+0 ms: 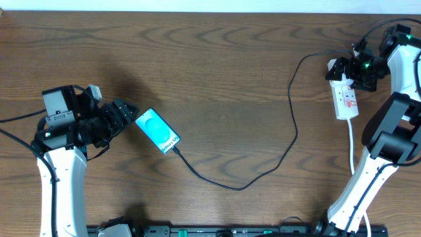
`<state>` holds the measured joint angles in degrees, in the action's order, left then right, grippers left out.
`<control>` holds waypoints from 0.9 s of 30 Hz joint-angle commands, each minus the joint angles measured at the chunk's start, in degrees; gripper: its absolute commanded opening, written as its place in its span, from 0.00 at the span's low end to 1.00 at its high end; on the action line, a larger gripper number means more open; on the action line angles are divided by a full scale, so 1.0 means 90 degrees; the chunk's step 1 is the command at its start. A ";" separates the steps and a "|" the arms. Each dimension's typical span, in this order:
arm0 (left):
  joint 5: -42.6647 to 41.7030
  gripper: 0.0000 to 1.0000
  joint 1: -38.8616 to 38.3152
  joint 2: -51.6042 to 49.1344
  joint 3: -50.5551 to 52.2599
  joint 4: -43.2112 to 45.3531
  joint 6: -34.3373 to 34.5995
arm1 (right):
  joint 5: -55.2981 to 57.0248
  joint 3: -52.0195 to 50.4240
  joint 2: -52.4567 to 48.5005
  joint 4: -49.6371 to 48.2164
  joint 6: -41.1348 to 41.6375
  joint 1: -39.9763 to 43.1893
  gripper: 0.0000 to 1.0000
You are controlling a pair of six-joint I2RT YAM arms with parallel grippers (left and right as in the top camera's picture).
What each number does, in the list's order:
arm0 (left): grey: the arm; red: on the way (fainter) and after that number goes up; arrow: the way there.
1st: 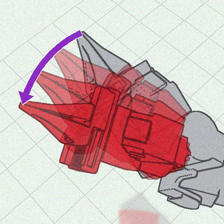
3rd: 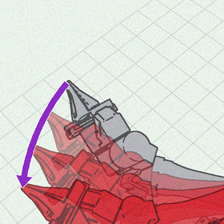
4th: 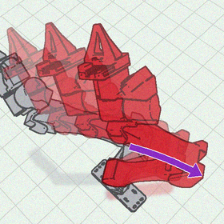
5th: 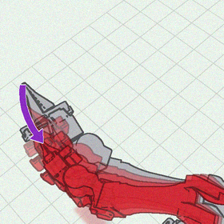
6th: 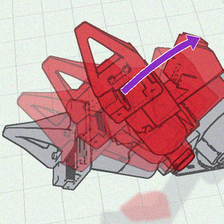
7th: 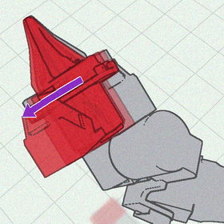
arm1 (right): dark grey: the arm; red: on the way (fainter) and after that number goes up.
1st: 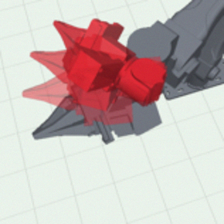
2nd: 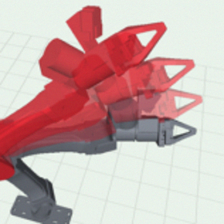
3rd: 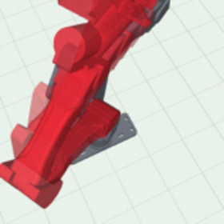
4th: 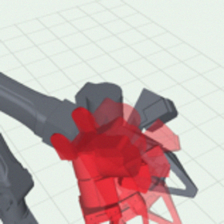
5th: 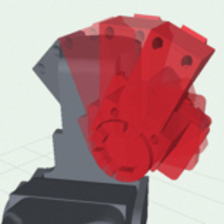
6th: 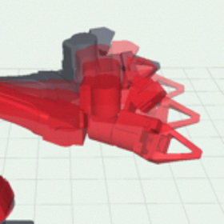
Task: Plug charger to phone and switch on socket
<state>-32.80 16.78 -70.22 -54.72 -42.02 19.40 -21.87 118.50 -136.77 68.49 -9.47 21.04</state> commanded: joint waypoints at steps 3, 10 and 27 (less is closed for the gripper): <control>0.0058 0.81 0.0032 -0.0024 0.0002 -0.0019 -0.0136 | -0.0918 -0.0364 -0.0236 0.0053 0.0143 -0.0245 0.99; 0.0058 0.81 0.0032 -0.0024 0.0002 -0.0022 -0.0136 | -0.1287 -0.0364 -0.0236 0.0053 0.0151 -0.0267 0.99; 0.0058 0.81 0.0032 -0.0024 0.0002 -0.0044 -0.0180 | -0.1324 -0.0364 -0.0236 0.0056 0.0270 -0.0347 0.99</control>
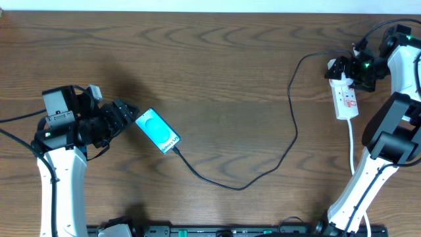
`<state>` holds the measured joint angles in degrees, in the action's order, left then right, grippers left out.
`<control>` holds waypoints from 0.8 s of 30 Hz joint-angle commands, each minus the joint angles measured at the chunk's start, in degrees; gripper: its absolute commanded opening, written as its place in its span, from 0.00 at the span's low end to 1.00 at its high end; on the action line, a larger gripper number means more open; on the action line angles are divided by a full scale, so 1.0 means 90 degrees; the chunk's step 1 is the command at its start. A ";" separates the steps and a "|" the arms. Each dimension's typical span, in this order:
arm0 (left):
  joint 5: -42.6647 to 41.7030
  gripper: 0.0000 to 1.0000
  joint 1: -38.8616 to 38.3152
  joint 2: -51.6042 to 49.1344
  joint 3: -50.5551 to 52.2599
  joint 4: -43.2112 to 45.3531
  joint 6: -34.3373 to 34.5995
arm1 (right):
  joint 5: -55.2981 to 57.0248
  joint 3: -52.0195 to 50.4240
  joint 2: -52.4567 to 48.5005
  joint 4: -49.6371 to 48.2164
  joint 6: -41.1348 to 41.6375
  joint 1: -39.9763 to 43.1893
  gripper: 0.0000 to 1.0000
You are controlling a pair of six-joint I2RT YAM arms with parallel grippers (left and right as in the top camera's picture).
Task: Plug charger to phone and switch on socket
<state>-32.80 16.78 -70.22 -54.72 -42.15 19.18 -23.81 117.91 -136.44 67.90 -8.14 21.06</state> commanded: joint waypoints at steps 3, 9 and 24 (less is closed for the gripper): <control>0.0058 0.81 0.0032 -0.0024 0.0002 -0.0032 -0.0155 | -0.1061 -0.0299 -0.0272 0.0121 0.0255 -0.0345 0.99; 0.0058 0.81 0.0032 -0.0024 0.0002 -0.0073 -0.0155 | -0.1064 -0.0299 -0.0272 0.0151 0.0267 -0.0313 0.99; 0.0058 0.81 0.0032 -0.0024 0.0002 -0.0075 -0.0155 | -0.1088 -0.0289 -0.0270 0.0321 0.0381 -0.0289 0.99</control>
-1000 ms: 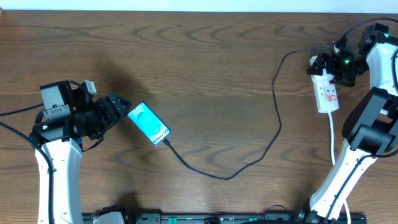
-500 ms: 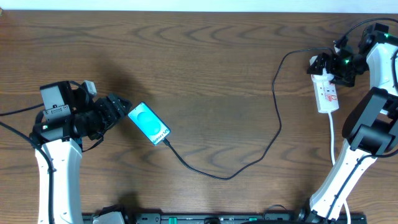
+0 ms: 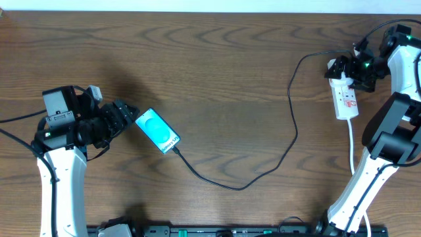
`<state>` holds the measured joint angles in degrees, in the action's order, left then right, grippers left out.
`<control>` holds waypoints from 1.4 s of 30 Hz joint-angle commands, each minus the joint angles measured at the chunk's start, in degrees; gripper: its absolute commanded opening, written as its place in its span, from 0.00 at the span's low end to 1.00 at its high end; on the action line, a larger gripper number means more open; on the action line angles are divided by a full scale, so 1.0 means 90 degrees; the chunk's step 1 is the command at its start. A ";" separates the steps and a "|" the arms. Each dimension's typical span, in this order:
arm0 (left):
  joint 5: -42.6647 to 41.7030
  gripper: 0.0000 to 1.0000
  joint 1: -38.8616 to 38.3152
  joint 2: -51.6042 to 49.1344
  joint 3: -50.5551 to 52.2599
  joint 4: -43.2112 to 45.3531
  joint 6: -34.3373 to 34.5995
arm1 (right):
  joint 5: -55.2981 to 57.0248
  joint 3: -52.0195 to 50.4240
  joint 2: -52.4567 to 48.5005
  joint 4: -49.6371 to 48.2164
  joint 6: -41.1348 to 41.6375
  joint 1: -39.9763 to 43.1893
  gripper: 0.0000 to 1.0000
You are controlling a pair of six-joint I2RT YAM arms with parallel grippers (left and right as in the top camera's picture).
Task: Plug charger to phone and switch on socket
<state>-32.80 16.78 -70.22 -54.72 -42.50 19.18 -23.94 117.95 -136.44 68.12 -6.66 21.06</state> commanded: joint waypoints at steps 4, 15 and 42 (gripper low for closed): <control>0.0058 0.81 0.0032 -0.0024 0.0002 -0.0039 -0.0155 | -0.1073 -0.0236 -0.0270 0.0318 0.0216 -0.0265 0.99; 0.0058 0.81 0.0032 -0.0024 0.0002 -0.0039 -0.0153 | -0.1069 0.0180 -0.0270 0.0697 0.0211 -0.0002 0.99; 0.0058 0.81 0.0032 -0.0024 0.0002 -0.0087 -0.0155 | -0.0491 0.0265 0.1005 0.0988 0.0211 0.0340 0.99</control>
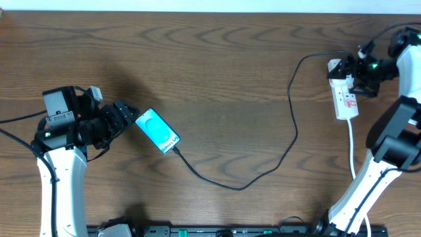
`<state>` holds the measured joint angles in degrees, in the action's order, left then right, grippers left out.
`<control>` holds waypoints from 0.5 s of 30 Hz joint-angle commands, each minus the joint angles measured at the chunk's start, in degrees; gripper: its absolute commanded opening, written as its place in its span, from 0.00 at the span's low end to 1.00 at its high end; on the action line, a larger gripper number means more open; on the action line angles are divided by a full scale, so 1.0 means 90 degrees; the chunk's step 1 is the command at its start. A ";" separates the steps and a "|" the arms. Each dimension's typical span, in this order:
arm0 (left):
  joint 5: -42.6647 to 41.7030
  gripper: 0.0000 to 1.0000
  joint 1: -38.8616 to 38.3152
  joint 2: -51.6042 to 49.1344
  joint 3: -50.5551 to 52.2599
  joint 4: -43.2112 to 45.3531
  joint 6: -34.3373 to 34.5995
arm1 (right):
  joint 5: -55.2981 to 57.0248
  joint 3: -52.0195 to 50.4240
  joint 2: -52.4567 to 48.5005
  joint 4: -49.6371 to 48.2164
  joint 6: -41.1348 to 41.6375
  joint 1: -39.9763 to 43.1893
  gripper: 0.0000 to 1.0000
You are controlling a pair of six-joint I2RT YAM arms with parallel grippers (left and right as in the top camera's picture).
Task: Plug charger to phone and switch on socket
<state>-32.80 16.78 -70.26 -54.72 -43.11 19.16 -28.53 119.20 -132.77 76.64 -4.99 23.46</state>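
Observation:
The phone [158,130] lies slanted on the table with its screen lit teal. A black charger cable [245,187] is plugged into its lower right end and loops across to the charger plug [335,64], seated at the top of the white power strip [346,105]. My left gripper [129,114] is against the phone's upper left end; its jaws are too dark to read. My right gripper [354,76] hovers at the right side of the strip's top end, beside the plug; how its fingers stand cannot be made out.
The strip's white lead [352,141] runs down the right side toward the right arm's base. A dark rail [210,232] lines the table's front edge. A black wire [16,118] trails off left from the left arm.
My right gripper has shifted a little to the right, off the strip's top end, so the plug and more of the strip show. The left arm, phone and cable are unchanged.
At all three earlier moments the cable was in the lit phone, my left gripper rested at the phone's end, and my right gripper sat over the strip's top end by the plug. Now the right gripper stands slightly to the right of that spot.

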 commanded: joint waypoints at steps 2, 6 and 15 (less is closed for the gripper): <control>0.0058 0.81 0.0032 -0.0019 0.0002 -0.0019 -0.0153 | 0.0112 0.0126 0.0816 0.0083 0.0032 0.0080 0.99; 0.0058 0.81 0.0032 -0.0019 0.0002 -0.0017 -0.0148 | 0.0789 0.0126 0.1659 0.0277 0.0197 0.0080 0.99; 0.0058 0.81 0.0032 -0.0019 0.0002 -0.0017 -0.0148 | 0.1103 0.0126 0.3711 0.0835 0.0469 0.0066 0.99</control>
<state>-32.80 16.78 -70.30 -54.72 -43.11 19.18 -21.02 119.26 -105.95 83.00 -2.85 23.94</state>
